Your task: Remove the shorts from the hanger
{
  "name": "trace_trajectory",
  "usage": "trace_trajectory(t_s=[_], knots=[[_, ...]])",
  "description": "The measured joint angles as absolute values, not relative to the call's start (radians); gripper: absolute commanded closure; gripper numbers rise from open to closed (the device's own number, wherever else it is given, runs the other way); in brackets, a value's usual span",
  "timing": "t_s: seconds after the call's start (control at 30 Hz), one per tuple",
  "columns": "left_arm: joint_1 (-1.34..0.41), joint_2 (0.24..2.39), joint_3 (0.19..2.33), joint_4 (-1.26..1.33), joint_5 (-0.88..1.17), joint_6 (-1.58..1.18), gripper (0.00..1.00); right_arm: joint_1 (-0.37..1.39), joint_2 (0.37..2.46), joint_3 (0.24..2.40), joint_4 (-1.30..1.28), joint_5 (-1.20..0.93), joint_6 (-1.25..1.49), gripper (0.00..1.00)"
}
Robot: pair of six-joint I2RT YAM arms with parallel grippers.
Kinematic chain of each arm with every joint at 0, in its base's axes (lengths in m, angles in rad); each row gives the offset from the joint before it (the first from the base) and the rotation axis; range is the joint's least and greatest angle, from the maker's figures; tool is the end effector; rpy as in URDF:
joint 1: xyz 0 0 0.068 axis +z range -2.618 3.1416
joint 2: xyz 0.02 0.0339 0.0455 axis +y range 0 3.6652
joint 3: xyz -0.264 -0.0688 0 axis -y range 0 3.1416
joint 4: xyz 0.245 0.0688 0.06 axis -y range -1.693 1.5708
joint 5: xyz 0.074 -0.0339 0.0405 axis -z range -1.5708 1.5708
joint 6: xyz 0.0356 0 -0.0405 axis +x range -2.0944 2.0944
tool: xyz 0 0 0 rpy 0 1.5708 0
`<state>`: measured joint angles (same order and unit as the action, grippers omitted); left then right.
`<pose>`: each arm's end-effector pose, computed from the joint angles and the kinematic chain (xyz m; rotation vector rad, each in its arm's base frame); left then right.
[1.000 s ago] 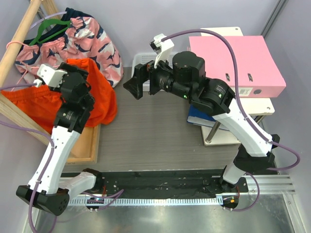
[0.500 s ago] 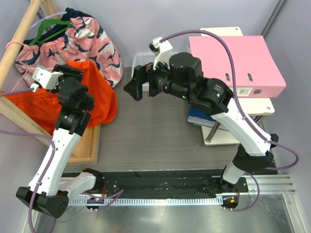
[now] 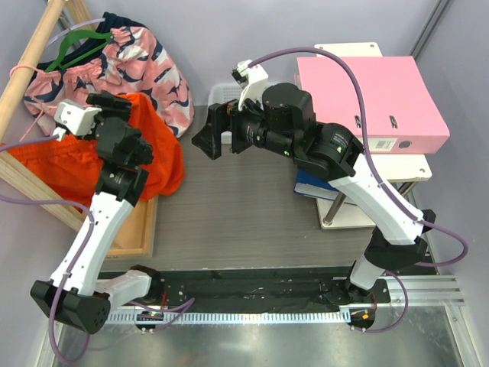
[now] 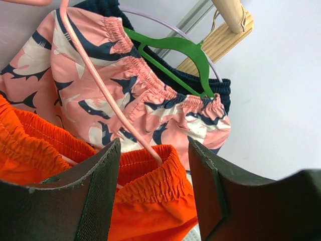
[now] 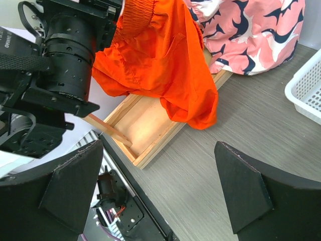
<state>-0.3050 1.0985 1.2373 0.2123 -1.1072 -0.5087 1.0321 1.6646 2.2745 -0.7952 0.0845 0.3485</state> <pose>0.2181 -0.0353 0.4728 -1.0415 0.9600 0.0013 0.1661 0.2721 0.5457 -0.5587 1.7638 0.9169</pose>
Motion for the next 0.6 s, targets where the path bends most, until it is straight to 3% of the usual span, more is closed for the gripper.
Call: trace_trajectory(t_s=[0.4, 0.5, 0.6], knots=[[-0.246, 1.166, 1.233, 0.315, -1.127, -0.524, 0.52, 1.032, 1.665, 2.276, -0.796, 0.097, 0.352, 0.02], [-0.242, 1.171, 1.233, 0.326, -1.126, -0.543, 0.57, 1.032, 1.665, 2.281, -0.797, 0.104, 0.352, 0.02], [-0.241, 1.171, 1.225, 0.347, -1.126, -0.556, 0.73, 1.032, 1.665, 2.282, -0.797, 0.11, 0.351, 0.01]])
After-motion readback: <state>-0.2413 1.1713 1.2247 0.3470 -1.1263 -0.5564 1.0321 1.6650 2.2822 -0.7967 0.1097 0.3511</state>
